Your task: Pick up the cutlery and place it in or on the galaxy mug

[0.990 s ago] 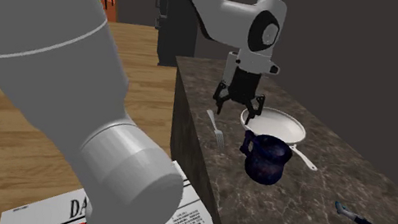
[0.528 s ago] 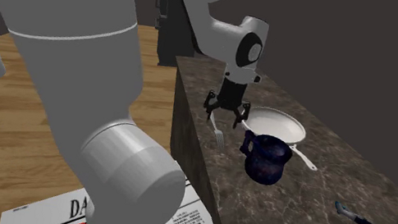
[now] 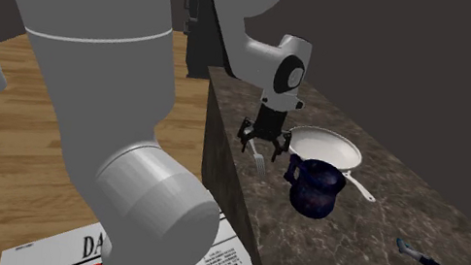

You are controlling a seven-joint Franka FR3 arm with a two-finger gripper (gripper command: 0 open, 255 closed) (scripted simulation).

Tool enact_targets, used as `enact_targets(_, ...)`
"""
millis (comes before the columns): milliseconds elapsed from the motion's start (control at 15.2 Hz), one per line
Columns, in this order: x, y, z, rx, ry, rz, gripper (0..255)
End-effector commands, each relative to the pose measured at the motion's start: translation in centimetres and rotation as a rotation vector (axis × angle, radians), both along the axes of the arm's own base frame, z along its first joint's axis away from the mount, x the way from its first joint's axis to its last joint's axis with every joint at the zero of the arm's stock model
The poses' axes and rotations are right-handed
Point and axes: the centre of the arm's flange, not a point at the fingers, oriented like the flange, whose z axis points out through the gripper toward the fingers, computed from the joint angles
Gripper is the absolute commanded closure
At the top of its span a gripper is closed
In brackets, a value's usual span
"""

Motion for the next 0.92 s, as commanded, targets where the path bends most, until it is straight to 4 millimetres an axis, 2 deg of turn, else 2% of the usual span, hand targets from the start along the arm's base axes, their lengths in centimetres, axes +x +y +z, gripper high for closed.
enact_targets(0, 0.0, 0.0, -0.06, 0.0, 0.0, 0.0, 0)
enact_targets(264, 0.0, 0.0, -0.06, 0.0, 0.0, 0.0, 0)
enact_targets(330, 0.0, 0.0, -0.06, 0.0, 0.0, 0.0, 255)
enact_targets(858, 0.0, 0.0, -0.03, 0.0, 0.0, 0.0, 255)
